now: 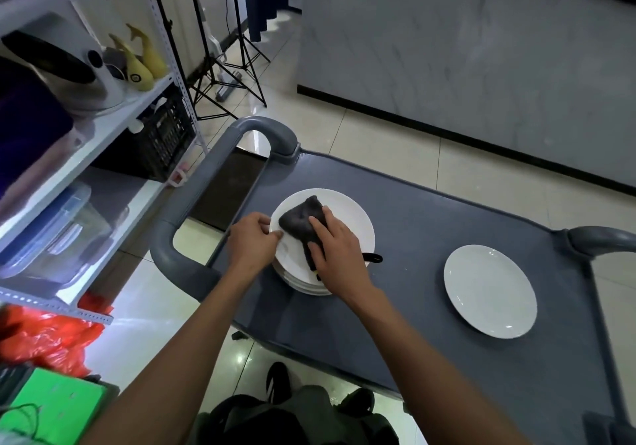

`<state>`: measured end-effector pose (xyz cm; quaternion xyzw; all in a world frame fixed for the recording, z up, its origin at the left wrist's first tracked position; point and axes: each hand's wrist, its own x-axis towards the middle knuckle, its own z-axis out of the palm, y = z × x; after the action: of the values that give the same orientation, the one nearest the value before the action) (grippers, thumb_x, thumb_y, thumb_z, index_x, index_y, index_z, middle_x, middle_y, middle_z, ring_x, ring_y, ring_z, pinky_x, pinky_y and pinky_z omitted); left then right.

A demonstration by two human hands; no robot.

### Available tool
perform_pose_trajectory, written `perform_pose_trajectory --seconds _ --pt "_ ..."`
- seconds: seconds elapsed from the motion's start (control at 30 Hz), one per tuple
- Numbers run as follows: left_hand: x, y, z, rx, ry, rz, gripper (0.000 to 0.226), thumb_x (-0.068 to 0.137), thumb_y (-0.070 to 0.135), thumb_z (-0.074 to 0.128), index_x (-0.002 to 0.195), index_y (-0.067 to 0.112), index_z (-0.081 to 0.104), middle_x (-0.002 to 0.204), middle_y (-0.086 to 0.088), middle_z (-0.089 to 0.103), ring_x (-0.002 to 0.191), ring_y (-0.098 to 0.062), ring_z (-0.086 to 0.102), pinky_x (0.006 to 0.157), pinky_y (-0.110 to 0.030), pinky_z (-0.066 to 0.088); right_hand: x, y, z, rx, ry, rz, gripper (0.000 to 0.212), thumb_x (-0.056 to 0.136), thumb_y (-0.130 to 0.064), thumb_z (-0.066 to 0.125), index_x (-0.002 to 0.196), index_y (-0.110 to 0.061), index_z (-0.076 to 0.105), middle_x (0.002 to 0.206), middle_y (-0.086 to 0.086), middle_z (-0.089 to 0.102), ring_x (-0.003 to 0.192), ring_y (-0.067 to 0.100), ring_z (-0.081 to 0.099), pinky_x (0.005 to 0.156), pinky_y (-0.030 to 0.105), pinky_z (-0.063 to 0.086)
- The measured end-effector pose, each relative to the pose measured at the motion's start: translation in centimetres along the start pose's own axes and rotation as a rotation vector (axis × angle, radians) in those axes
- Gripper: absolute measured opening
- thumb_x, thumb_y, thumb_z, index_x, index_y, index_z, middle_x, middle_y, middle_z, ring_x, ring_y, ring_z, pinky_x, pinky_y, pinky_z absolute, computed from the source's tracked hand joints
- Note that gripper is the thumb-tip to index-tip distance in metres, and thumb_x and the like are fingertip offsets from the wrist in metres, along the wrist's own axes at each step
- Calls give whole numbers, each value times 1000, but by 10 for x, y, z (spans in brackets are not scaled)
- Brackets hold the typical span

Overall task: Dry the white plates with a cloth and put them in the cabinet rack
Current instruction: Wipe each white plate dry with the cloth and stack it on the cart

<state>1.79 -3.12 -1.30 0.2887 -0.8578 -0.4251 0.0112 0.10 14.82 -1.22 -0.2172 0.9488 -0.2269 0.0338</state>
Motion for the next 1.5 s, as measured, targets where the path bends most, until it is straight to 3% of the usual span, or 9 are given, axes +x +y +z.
perform_pose_trajectory --seconds 0.3,0.47,0.63,0.87,1.03,1.23,1.37,1.5 --pt "7 15 -5 -270 -125 -89 12 81 12 73 94 13 74 87 -5 74 84 -25 72 81 -50 60 0 4 1 82 95 4 47 99 -21 54 146 -18 47 162 7 27 134 33 42 111 45 35" --pt "2 23 -8 -304 -217 -35 11 91 15 59 102 17 59 104 -7 69 96 -27 68 83 -54 58 -1 2 0 117 142 -36 50 99 -16 54 148 -21 45 162 5 28 133 34 43 109 46 37" --pt "-4 31 -10 -538 -356 -109 28 97 2 52 117 21 56 105 -11 70 90 -26 70 54 -38 59 -1 3 -2 121 181 -40 49 100 -15 52 148 -23 46 161 5 31 130 35 44 107 46 38" --pt "-13 41 -5 -653 -405 -50 47 96 -7 50 104 36 68 90 -2 77 78 -22 74 56 -36 58 -6 6 -9 28 235 -70 48 97 -15 57 144 -25 52 155 2 41 121 35 49 100 52 42" --pt "-16 60 4 -662 -492 35 48 96 -5 51 111 37 68 94 -5 78 79 -23 75 57 -38 58 -7 17 -28 -48 341 -81 50 93 -8 62 140 -22 56 151 2 47 115 38 52 94 52 45" --pt "-22 82 19 -649 -564 96 52 96 -4 53 111 44 68 97 -1 77 81 -22 74 59 -40 59 0 31 -61 -156 378 -53 50 96 -10 58 143 -22 52 155 3 42 124 37 47 99 54 42" --pt "-28 88 27 -673 -560 100 49 95 -1 57 130 32 64 95 9 75 87 -23 71 62 -41 61 3 47 -86 -206 406 32 49 99 -12 53 146 -24 47 158 2 36 131 33 41 105 52 39" --pt "-36 94 37 -759 -525 61 51 92 -6 56 132 24 64 95 5 76 88 -25 69 61 -42 60 -6 65 -104 -248 435 144 48 100 -13 52 146 -25 48 158 2 37 132 34 41 106 52 38"
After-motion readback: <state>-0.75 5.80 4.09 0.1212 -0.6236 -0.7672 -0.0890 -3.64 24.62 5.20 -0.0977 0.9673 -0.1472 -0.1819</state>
